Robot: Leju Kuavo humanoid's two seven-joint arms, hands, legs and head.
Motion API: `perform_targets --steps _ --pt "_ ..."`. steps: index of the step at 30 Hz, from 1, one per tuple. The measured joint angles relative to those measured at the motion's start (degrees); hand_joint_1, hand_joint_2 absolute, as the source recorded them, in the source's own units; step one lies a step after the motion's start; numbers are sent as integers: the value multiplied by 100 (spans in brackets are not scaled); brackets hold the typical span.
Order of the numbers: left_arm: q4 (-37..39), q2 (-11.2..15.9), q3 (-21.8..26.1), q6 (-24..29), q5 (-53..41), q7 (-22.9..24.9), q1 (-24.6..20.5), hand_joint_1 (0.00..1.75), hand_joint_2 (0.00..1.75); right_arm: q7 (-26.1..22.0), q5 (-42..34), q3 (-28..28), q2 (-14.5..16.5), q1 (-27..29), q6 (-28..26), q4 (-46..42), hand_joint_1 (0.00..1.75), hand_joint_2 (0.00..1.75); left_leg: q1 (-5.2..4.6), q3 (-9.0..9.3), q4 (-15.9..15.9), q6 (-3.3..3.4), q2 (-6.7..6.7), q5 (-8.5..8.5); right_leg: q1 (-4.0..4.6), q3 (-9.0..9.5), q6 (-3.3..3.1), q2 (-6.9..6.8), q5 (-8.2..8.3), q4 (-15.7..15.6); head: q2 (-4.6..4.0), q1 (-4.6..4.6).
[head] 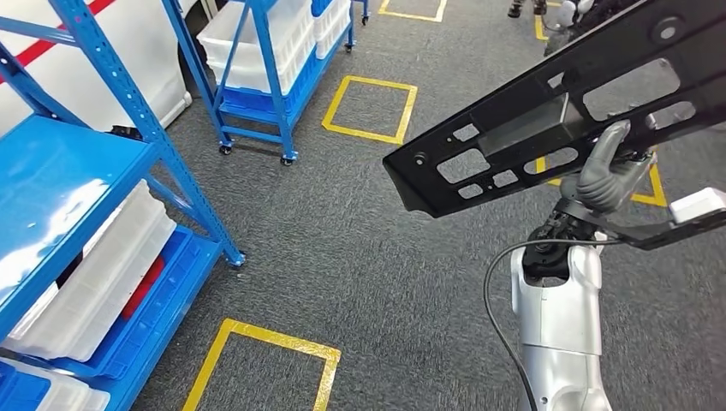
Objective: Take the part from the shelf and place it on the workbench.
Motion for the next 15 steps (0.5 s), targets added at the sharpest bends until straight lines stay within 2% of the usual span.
perform_targets --steps 1,2,3,4,6,7,8,9,10,11,12,14,15 --pt "0 -14 -1 -5 -11 -9 -9 0 175 10 13 -1 0 -11 -7 -4 175 175 -10 18 -41 4 19 -2 -21 -26 48 79 23 -10 0 0" --pt "0 -31 -2 -8 -25 -18 -20 0 175 19 22 -2 -1 -13 -16 -13 175 175 -8 37 -85 20 92 16 -36 -46 93 136 44 -26 0 0" --pt "-1 -48 -5 -11 -40 -26 -34 0 175 22 32 -6 -5 -13 -27 -24 175 175 -5 58 -138 48 165 46 -30 -66 122 73 38 -21 0 1" --pt "-1 -59 -10 -13 -55 -35 -46 0 175 25 40 -13 -13 -23 -37 -36 175 175 2 82 -198 77 242 81 -15 -110 147 -79 -19 52 0 1" --pt "-1 -72 -17 -16 -81 -46 -48 0 175 26 48 -32 -25 -44 -48 -50 175 175 -3 117 -280 123 406 122 5 -338 180 -497 -300 527 0 2" --pt "0 -72 -20 -17 -92 -49 -39 0 175 28 48 -49 -30 -38 -50 -52 175 175 -10 121 -288 136 489 121 -5 -513 203 -617 -469 888 0 1" --pt "0 -70 -21 -18 -102 -48 -28 0 175 28 43 -73 -33 -13 -51 -54 175 175 -14 122 -287 143 578 114 -23 -673 226 -673 -586 1213 0 2" --pt "0 -67 -21 -19 -109 -48 -20 0 175 31 34 -100 -41 24 -51 -54 175 175 -14 123 -283 141 664 105 -44 -767 248 -704 -615 1399 0 2" --pt "0 -64 -23 -21 -113 -48 -17 0 175 34 19 -126 -55 61 -49 -54 175 175 -13 124 -277 133 749 92 -66 -758 268 -737 -543 1380 0 2" --pt "0 -63 -26 -25 -116 -48 -17 0 175 37 1 -150 -71 87 -44 -56 175 175 -11 128 -266 118 831 75 -85 -626 285 -794 -387 1131 0 2" --pt "-1 -61 -31 -30 -117 -49 -20 0 175 39 -16 -167 -87 100 -37 -64 175 175 -16 137 -248 94 908 51 -95 -414 295 -926 -209 742 0 2" --pt "-1 -51 -41 -40 -117 -49 -24 0 175 41 -41 -186 -109 105 -18 -80 175 175 -46 158 -201 28 1046 -16 -52 -69 256 -1185 -12 99 0 1" --pt "-1 -45 -44 -42 -117 -50 -27 0 175 43 -49 -191 -118 112 -9 -86 175 175 -63 175 -187 -8 1111 -47 -25 -3 217 -1241 -5 -31 0 -1"
